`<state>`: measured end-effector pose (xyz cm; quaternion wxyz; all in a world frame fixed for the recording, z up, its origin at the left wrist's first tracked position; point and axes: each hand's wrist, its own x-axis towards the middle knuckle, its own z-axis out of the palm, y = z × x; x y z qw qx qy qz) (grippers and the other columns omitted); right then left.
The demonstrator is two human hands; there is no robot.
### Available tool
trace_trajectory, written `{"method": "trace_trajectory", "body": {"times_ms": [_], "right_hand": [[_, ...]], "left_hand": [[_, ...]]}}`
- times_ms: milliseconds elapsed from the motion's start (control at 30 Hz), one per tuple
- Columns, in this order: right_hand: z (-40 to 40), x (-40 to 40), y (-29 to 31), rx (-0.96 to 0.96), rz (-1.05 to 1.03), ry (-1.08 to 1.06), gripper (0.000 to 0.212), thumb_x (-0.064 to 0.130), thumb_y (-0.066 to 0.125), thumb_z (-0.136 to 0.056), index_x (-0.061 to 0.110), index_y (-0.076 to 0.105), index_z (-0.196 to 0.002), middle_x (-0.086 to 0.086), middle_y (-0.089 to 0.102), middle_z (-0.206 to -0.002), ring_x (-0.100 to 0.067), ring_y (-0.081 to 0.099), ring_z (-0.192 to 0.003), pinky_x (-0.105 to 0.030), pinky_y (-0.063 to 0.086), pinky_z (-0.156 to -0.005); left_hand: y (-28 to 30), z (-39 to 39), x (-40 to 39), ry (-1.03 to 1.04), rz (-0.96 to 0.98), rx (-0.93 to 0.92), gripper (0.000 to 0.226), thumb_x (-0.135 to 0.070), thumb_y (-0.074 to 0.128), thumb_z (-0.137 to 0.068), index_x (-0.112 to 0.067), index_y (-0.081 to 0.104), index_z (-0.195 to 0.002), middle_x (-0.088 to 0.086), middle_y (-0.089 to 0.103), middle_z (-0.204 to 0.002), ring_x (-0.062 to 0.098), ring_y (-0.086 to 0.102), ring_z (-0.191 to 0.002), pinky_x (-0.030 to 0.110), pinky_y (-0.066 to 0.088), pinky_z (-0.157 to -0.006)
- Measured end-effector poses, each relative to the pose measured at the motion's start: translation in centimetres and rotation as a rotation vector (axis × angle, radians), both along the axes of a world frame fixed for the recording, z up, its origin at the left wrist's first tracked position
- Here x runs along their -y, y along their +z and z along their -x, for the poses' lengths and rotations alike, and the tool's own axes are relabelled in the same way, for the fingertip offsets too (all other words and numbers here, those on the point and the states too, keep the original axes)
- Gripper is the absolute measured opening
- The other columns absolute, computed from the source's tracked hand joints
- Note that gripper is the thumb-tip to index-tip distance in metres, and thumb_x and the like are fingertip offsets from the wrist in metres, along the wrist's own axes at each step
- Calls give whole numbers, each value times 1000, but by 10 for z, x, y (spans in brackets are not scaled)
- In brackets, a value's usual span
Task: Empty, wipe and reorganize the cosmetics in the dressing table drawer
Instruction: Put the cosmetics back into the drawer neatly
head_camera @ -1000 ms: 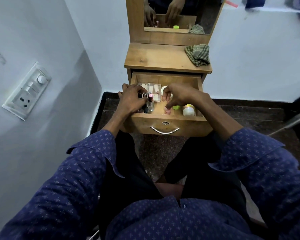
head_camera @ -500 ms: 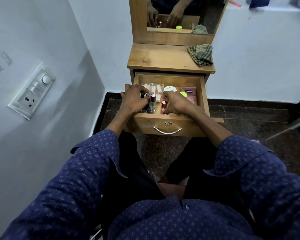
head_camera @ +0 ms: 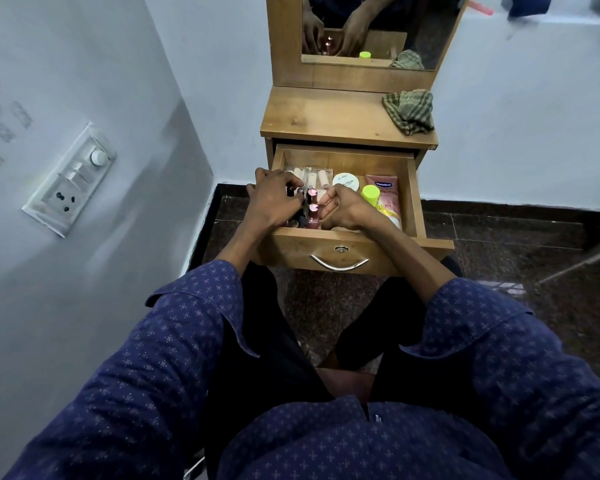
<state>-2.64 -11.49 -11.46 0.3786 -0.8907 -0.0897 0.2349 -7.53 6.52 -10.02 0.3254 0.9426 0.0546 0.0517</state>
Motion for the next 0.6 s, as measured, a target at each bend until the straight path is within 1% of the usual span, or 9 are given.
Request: {"method": "trace_trajectory", "body": {"times_ms": [100,200,233,267,333,400,467,600], "right_hand": [[0,0,0,-29,-27,7,48,-7,84,-75,23,52,-93,-5,74,-89,-20,68,-85,-36,55,-86],[1,-4,-2,-60,-27,-5,38,-8,74,-84,21,51,-90,-3,68,-81,-16,62,-76,-21,49,-69],[0,-4,-2,-75,-29,-16,35,-8,72,-86,20,51,-89,-4,67,-82,-17,62,-76,-19,50,-67],[-1,-5,-3,-85,-27,-21,35,-8,73,-86,20,52,-89,-5,69,-86,-18,64,-79,-21,53,-71],[-2,-4,-4,-81,-8,-10,38,-4,81,-81,21,53,-91,-8,74,-98,-21,69,-91,-33,56,-88],[-1,-2,-5,-78,6,-5,40,0,84,-79,22,55,-93,-11,75,-108,-27,72,-102,-43,57,-97],[-1,-1,-6,-80,14,-1,40,1,85,-78,23,56,-94,-14,75,-110,-30,72,-108,-47,58,-97],[-2,1,-3,-85,34,16,37,3,83,-79,24,57,-96,-12,75,-111,-28,71,-109,-41,57,-92]], "left_hand": [[0,-1,0,4,-4,-10,31,-30,66,-89,-28,74,-118,0,69,-129,25,38,-131,51,37,-108],[0,0,1,5,-9,-9,31,-29,67,-89,-27,75,-119,-2,68,-129,24,37,-133,49,35,-106],[0,0,1,6,-8,-9,31,-29,67,-89,-27,75,-119,-2,68,-129,24,37,-133,48,35,-106],[1,0,1,7,-7,-10,31,-29,67,-89,-27,75,-119,-2,68,-130,24,37,-133,48,34,-106],[1,0,1,7,-6,-19,32,-28,67,-89,-26,75,-119,-2,68,-131,24,37,-134,49,33,-108],[1,0,0,6,-5,-23,32,-28,67,-88,-26,75,-119,-2,67,-131,24,36,-135,49,33,-109],[0,-1,0,5,-5,-19,33,-28,67,-87,-26,75,-119,-2,68,-131,24,36,-134,50,33,-108],[-1,-1,-2,0,-6,-18,32,-28,66,-87,-27,76,-118,-2,68,-129,25,37,-133,52,36,-109]]}}
